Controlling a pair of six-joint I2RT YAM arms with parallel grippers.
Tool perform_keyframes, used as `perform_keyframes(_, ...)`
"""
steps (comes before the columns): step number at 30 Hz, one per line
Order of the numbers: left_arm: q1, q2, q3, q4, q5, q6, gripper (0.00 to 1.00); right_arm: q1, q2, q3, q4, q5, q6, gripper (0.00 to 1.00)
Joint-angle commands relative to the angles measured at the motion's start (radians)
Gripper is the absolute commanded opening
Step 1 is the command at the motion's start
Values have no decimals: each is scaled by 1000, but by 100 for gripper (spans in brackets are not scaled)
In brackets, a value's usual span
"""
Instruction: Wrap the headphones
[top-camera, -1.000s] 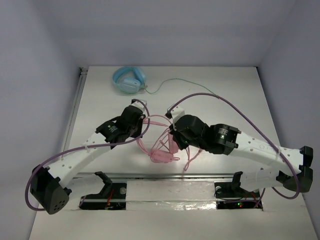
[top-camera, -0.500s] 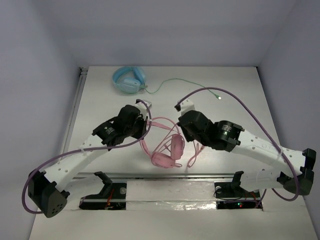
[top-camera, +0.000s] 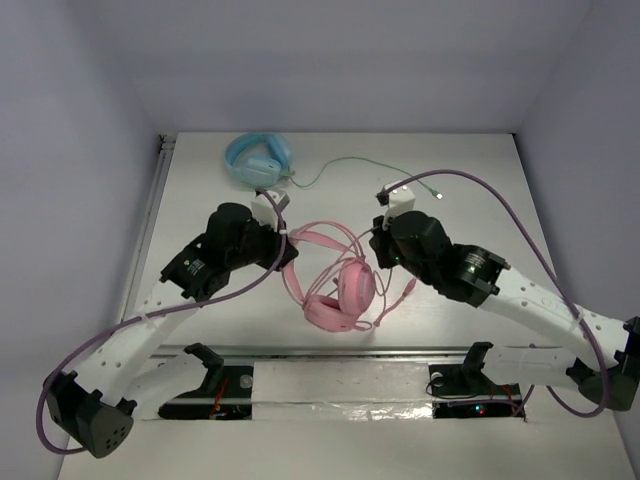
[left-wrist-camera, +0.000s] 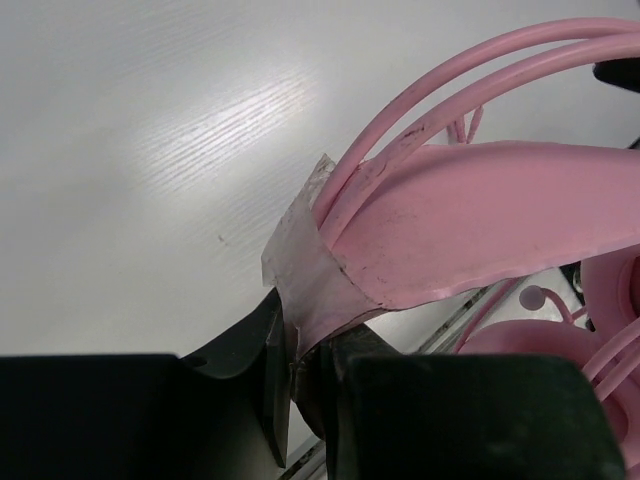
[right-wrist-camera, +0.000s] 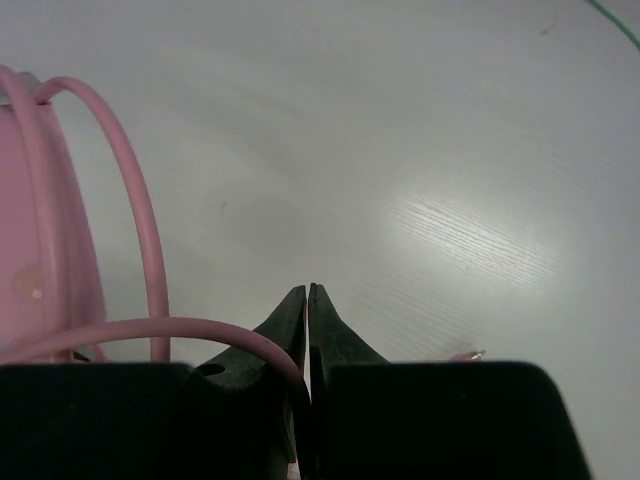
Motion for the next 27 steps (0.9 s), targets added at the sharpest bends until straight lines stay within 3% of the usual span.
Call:
perform_keyframes(1,85,-46,59,137,131,-92,0,-29,-66,-33,178,-45,32,11)
perform_keyframes(4,152,-47,59,175,187,-131,0,-54,-108,-99,258,-109,53,11)
perform_keyframes(10,185,-24,54,311,361,-220,0,-100,-96,-217,450,-252,90,12)
perform_keyframes(18,315,3,131,434,462,-355,0,-129,-75,-390,743,-392,144,31)
perform_keyframes(23,315,22,172,482,494,-415,0,-169,-26,-469,910,-496,204,42)
perform_keyframes(27,324,29,195,479,496,-441,0,-178,34,-487,944,-490,204,43)
